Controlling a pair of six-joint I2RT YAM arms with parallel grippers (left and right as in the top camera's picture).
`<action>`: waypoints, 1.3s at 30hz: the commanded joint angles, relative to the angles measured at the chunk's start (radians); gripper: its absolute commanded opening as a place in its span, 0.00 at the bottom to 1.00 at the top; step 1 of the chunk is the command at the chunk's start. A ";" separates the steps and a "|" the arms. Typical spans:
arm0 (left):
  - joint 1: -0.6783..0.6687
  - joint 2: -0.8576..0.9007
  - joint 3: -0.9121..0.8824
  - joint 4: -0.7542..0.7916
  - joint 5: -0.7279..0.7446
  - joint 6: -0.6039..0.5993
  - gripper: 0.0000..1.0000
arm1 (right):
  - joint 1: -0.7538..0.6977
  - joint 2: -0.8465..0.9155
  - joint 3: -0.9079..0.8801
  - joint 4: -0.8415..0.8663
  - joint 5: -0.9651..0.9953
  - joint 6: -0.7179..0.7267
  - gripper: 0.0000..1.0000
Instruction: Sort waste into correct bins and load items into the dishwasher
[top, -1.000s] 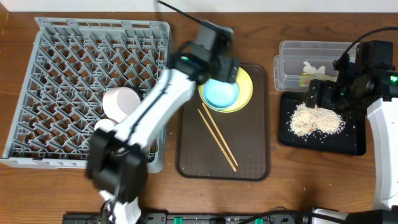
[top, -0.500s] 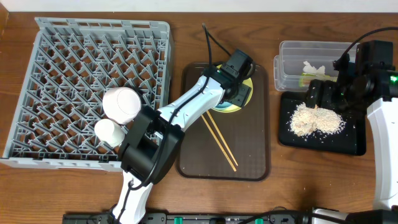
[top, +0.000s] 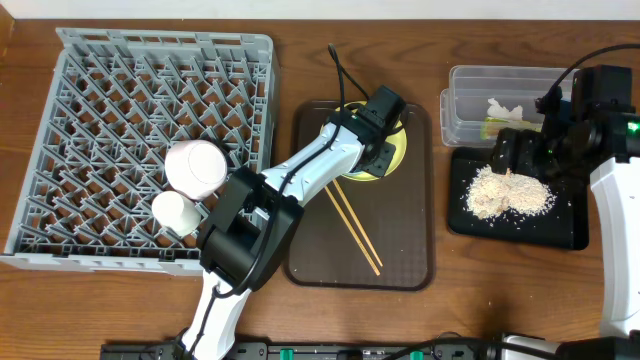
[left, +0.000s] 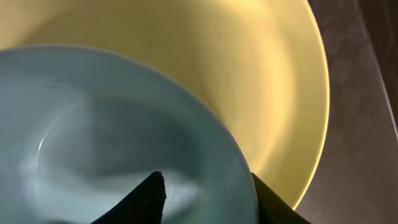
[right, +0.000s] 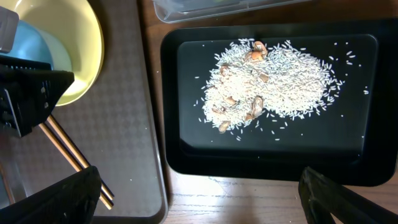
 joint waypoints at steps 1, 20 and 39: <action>-0.007 0.028 -0.008 -0.008 -0.015 -0.002 0.41 | -0.005 -0.011 0.011 -0.003 0.005 0.015 0.99; -0.007 -0.121 -0.002 -0.024 -0.015 0.001 0.08 | -0.005 -0.011 0.011 -0.008 0.005 0.015 0.99; 0.278 -0.380 -0.014 -0.110 0.322 0.010 0.08 | -0.005 -0.011 0.011 -0.007 0.005 0.015 0.99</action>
